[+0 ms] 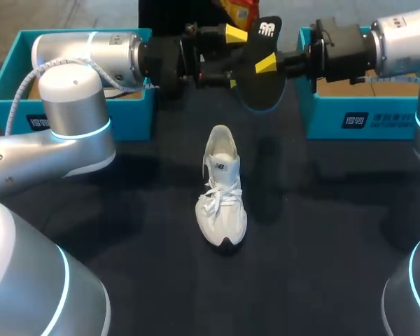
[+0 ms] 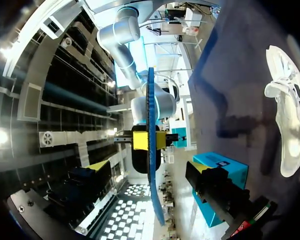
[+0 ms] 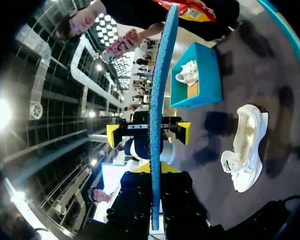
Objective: Take the shoe out of the shoebox, open the shoe tongue, remove and reinsert the insole, then place the shoe into the shoebox
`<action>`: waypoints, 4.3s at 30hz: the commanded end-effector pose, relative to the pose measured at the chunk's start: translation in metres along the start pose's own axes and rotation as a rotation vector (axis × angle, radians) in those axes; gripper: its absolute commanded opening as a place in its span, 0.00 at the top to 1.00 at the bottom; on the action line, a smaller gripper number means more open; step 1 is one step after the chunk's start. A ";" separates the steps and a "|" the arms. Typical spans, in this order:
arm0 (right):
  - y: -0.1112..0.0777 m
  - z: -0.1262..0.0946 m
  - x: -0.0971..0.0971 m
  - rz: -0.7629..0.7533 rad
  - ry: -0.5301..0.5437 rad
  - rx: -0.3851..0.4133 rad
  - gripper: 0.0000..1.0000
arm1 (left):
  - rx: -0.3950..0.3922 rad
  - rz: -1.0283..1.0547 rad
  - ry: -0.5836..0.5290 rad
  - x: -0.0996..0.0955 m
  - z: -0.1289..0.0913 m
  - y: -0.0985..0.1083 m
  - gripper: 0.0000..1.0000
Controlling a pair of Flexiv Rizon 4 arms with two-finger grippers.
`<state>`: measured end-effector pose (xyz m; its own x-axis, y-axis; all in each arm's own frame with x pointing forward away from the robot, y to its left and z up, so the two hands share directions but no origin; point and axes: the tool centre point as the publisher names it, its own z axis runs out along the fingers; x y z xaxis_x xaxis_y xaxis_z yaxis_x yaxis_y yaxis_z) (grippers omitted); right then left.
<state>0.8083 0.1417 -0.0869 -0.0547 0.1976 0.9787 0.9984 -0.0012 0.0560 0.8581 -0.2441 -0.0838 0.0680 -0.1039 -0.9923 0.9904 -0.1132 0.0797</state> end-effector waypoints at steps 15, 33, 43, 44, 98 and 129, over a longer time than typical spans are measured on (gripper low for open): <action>-0.005 -0.020 0.003 -0.018 -0.058 -0.046 1.00 | 0.130 0.000 0.090 0.002 -0.037 -0.005 0.00; 0.013 -0.014 0.005 -0.362 -0.155 -0.040 1.00 | 0.350 -0.001 0.349 0.020 -0.082 -0.006 0.00; 0.025 -0.002 -0.008 -0.490 -0.136 -0.074 1.00 | 0.355 -0.003 0.430 0.034 -0.088 -0.007 0.00; 0.025 -0.002 -0.009 -0.493 -0.137 -0.077 1.00 | 0.354 -0.007 0.433 0.036 -0.088 -0.006 0.00; 0.084 0.005 -0.045 -0.741 -0.165 -0.163 1.00 | 0.334 -0.027 0.541 0.060 -0.101 0.006 0.00; 0.133 0.046 -0.109 -0.849 -0.106 -0.183 1.00 | 0.258 -0.075 0.594 0.118 -0.128 0.021 0.00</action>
<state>0.9476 0.1630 -0.1953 -0.7695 0.2901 0.5689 0.6017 0.0311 0.7981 0.9074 -0.1365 -0.2093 0.1294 0.4721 -0.8720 0.9348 -0.3515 -0.0516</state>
